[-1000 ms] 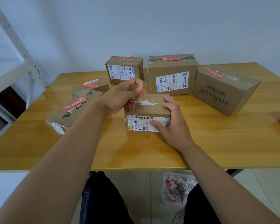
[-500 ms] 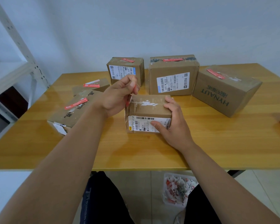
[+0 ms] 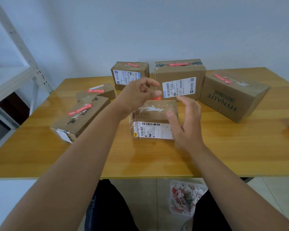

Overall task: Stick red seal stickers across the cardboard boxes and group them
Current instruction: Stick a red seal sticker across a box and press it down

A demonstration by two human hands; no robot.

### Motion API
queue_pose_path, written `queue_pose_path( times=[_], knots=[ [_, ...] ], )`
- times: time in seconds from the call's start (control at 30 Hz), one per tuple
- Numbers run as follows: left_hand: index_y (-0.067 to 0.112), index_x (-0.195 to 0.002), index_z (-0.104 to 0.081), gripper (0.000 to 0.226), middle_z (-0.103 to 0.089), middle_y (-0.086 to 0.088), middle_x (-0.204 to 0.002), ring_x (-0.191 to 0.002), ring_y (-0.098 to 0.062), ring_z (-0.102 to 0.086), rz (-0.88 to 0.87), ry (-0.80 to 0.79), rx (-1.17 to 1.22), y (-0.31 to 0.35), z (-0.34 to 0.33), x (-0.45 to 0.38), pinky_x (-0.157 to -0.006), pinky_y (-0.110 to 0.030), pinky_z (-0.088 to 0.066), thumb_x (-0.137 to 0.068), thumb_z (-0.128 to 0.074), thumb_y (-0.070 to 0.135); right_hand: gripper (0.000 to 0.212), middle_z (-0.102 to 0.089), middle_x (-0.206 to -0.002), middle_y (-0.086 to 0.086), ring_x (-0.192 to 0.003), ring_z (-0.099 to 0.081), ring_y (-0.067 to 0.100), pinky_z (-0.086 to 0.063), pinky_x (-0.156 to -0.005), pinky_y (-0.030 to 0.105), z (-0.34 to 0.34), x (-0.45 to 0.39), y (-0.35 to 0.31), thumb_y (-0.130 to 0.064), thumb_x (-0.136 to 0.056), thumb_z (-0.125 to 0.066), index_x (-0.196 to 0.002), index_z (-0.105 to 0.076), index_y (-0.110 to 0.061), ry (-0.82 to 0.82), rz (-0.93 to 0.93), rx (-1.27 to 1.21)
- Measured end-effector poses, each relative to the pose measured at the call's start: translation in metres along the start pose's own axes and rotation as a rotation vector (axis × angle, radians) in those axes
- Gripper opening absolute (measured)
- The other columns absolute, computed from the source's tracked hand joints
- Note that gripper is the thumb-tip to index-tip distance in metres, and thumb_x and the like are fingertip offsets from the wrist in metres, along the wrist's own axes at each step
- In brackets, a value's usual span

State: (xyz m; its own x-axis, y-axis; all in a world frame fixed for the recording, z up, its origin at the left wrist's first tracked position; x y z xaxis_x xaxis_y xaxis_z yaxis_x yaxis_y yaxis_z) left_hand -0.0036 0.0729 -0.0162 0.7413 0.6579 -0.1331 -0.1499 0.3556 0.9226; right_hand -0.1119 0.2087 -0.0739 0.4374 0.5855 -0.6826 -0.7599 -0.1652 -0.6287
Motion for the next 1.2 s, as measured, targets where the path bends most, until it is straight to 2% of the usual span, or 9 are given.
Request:
queue_pose_path(
  times=[0.1, 0.17, 0.23, 0.37, 0.53, 0.67, 0.87, 1.03, 1.2],
  knots=[
    [0.015, -0.112, -0.064, 0.031, -0.059, 0.002, -0.061, -0.053, -0.002, -0.051, -0.001, 0.024, -0.053, 0.004, -0.005, -0.002, -0.054, -0.011, -0.04, -0.085, -0.074, 0.025, 0.03, -0.057, -0.072, -0.02, -0.079, -0.053, 0.007, -0.04, -0.088, 0.049, 0.002, -0.029, -0.02, -0.054, -0.095, -0.043, -0.077, -0.058, -0.034, -0.077, -0.137, -0.071],
    [0.01, -0.111, -0.064, 0.031, -0.052, 0.0, -0.061, -0.049, -0.004, -0.04, 0.002, 0.051, -0.063, 0.005, -0.007, -0.003, -0.048, -0.008, -0.037, -0.085, -0.073, 0.023, 0.036, -0.059, -0.066, -0.01, -0.068, -0.055, 0.01, -0.044, -0.08, 0.045, -0.005, -0.042, -0.02, -0.054, -0.094, -0.05, -0.07, -0.056, -0.027, -0.237, -0.25, -0.096],
    [0.009, -0.11, -0.064, 0.029, -0.055, -0.007, -0.067, -0.048, -0.003, -0.043, -0.002, 0.065, -0.067, 0.006, -0.008, -0.003, -0.048, -0.006, -0.037, -0.086, -0.073, 0.023, 0.036, -0.068, -0.075, 0.006, -0.069, -0.06, 0.017, -0.046, -0.071, 0.038, -0.009, -0.046, -0.017, -0.045, -0.093, -0.059, -0.079, -0.063, -0.012, -0.368, -0.367, -0.129],
    [0.005, -0.111, -0.064, 0.03, -0.066, -0.006, -0.076, -0.043, 0.006, -0.05, 0.003, 0.063, -0.032, 0.008, -0.006, 0.001, -0.048, -0.003, -0.036, -0.087, -0.072, 0.021, 0.018, -0.071, -0.074, 0.006, -0.07, -0.067, 0.022, -0.055, -0.074, 0.039, -0.007, -0.047, -0.012, -0.021, -0.093, -0.061, -0.083, -0.066, -0.007, -0.381, -0.479, -0.262],
    [0.008, -0.107, -0.066, 0.025, -0.064, 0.01, -0.063, -0.045, 0.006, -0.052, 0.017, 0.094, -0.024, 0.002, -0.004, 0.004, -0.049, -0.004, -0.037, -0.088, -0.071, 0.024, 0.019, -0.069, -0.071, 0.001, -0.07, -0.066, 0.014, -0.056, -0.079, 0.045, -0.014, -0.044, -0.012, -0.025, -0.093, -0.061, -0.083, -0.069, -0.011, -0.378, -0.508, -0.309],
    [0.017, -0.102, -0.067, 0.018, -0.065, 0.004, -0.071, -0.051, 0.007, -0.053, 0.002, 0.098, -0.099, 0.0, -0.006, 0.004, -0.055, -0.008, -0.039, -0.09, -0.069, 0.03, 0.016, -0.069, -0.075, 0.012, -0.065, -0.066, 0.014, -0.057, -0.076, 0.051, -0.019, -0.043, -0.013, -0.014, -0.093, -0.058, -0.084, -0.066, -0.003, -0.363, -0.503, -0.281],
    [0.021, -0.111, -0.064, 0.018, -0.062, 0.006, -0.067, -0.057, -0.004, -0.052, 0.076, 0.021, -0.209, -0.01, 0.004, 0.007, -0.064, -0.021, -0.047, -0.093, -0.065, 0.026, 0.021, -0.059, -0.07, 0.013, -0.062, -0.051, 0.019, -0.04, -0.059, 0.037, -0.012, -0.046, -0.002, -0.017, -0.091, -0.052, -0.083, -0.06, 0.001, -0.255, -0.482, -0.131],
    [0.019, -0.11, -0.067, 0.016, -0.069, -0.003, -0.077, -0.063, -0.01, -0.061, 0.062, 0.151, -0.261, -0.014, 0.007, 0.015, -0.068, -0.027, -0.056, -0.099, -0.055, 0.018, 0.022, -0.066, -0.08, 0.018, -0.068, -0.055, 0.021, -0.044, -0.063, 0.036, -0.01, -0.05, 0.003, -0.018, -0.09, -0.051, -0.083, -0.06, 0.001, -0.294, -0.462, -0.096],
    [0.021, -0.112, -0.067, 0.021, -0.073, 0.01, -0.082, -0.075, -0.008, -0.065, 0.113, 0.333, -0.223, -0.021, 0.008, 0.021, -0.063, -0.025, -0.048, -0.094, -0.063, 0.029, 0.021, -0.069, -0.074, 0.002, -0.078, -0.065, 0.019, -0.048, -0.09, 0.053, -0.009, -0.053, 0.003, -0.029, -0.082, -0.051, -0.075, -0.064, -0.013, -0.31, -0.448, -0.016]
  ],
)
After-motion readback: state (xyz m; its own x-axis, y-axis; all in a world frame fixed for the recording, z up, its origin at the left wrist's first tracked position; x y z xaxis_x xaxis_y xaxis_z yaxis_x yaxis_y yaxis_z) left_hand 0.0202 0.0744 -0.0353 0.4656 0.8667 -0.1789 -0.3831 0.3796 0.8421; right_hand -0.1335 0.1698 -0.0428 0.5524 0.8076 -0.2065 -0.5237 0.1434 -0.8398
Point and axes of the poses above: each hand's wrist, its own x-axis away from the middle knuckle, its own z-axis out of the back of the hand, y = z × x, the point moved 6 cm from there along -x, towards the middle knuckle
